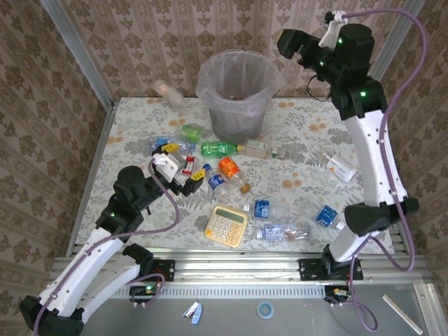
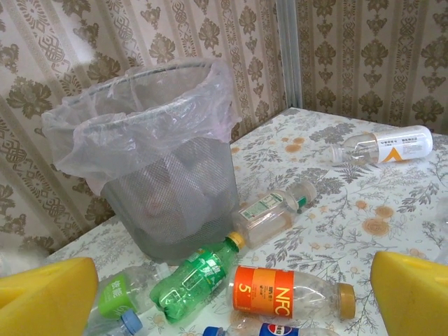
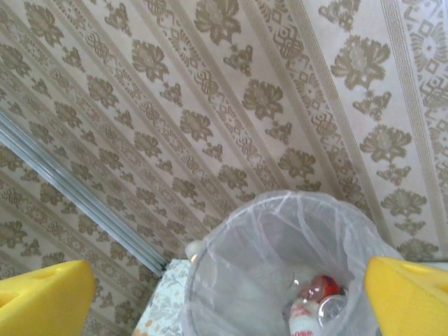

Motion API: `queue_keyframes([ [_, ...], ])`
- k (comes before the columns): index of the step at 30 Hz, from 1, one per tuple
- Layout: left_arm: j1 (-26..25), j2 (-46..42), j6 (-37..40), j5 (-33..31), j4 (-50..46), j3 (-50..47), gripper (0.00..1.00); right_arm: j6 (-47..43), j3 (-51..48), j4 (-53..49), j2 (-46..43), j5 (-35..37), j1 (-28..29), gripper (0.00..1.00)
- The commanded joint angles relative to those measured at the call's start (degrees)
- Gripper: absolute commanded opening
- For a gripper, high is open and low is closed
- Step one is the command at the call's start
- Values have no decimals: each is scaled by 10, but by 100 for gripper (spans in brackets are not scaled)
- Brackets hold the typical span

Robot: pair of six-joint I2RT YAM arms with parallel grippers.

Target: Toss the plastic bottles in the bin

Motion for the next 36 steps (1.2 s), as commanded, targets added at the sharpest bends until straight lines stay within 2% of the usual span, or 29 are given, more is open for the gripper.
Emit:
queue_keyframes([
  [1, -2, 0, -4, -27, -15, 19, 100, -21, -67, -4, -20, -12, -1, 100],
  [6, 4, 67, -48, -142, -124, 113, 100, -49, -153, -24, -98, -14, -1, 100],
  [11, 53, 170, -113, -184, -228, 222, 100, -79, -254, -24, -185, -4, -2, 100],
  [14, 122, 229, -146, -191, -287, 291, 100, -93, -297, -46, -223, -3, -2, 100],
  [16, 185, 283, -158, -164, -341, 349, 100, -98, -326, -49, -243, -13, -2, 100],
  [19, 234, 367, -151, -198, -412, 435, 100, -99, -360, -51, -262, -20, -2, 100],
  [21, 259, 417, -154, -196, -429, 476, 100, -98, -382, -49, -273, -25, -2, 100],
  [24, 288, 483, -163, -214, -419, 516, 100, -99, -405, -40, -287, -31, -2, 100],
  [28, 340, 545, -183, -166, -338, 525, 100, -100, -430, -30, -296, -45, -1, 100],
  [32, 358, 606, -159, -126, -257, 542, 100, -102, -440, -31, -285, -56, -1, 100],
  [36, 403, 685, -223, -55, -204, 581, 100, -98, -459, -5, -275, -65, -1, 100],
])
